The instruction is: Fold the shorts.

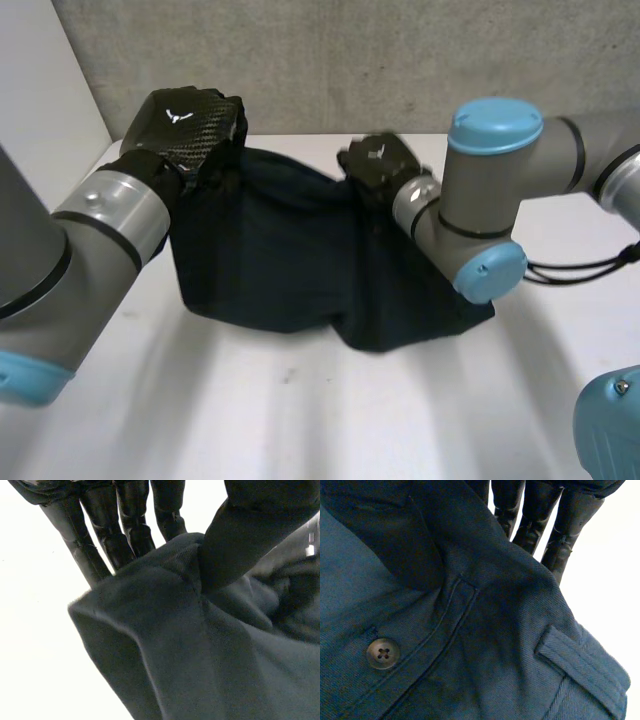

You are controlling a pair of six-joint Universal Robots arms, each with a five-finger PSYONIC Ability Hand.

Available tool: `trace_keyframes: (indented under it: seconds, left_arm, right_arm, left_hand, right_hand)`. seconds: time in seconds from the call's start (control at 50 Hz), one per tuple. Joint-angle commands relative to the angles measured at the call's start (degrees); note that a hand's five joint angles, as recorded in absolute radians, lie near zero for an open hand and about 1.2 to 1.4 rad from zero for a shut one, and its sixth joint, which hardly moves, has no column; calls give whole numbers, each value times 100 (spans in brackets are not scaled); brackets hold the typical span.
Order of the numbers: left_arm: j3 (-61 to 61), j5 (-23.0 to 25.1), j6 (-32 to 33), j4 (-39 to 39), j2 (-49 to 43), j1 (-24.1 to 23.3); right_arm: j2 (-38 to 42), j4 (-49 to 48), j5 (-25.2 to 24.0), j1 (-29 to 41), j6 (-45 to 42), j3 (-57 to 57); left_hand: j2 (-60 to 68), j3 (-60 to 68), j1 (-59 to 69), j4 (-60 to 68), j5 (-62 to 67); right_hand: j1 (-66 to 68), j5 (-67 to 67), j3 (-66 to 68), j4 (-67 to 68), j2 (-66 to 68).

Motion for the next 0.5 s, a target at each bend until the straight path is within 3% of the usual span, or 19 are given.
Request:
trace_keyframes:
  seconds: [0.02,0.16,0.26,0.5]
  left_arm:
    - [1131,-50,1027,1078,-823,409]
    - [2057,-50,1750,3048,-1018,401]
    - [1927,-85,1733,4218,-965,357]
    - [-365,-85,1663,3746,-991,155]
  right_arm:
    - [-576,-1621,209,-62,-1195,-443]
    - [-1393,-3258,209,-115,-1602,-409]
    - [-1728,-3269,200,-106,-1602,-31]
    - [-2133,-2831,77,-229,-1567,2710]
  left_hand:
    - [1150,1181,1474,1127,1472]
    - [1150,1181,1474,1127,1472]
    - [1150,1181,1474,1127,1472]
    - [1150,1181,1474,1127,1472]
  right_hand:
    - [2530,1639,1260,1213,1272]
    - [2530,1639,1260,1213,1272]
    - [2530,1639,1260,1213,1272]
    - [2530,1639,1260,1213,1272]
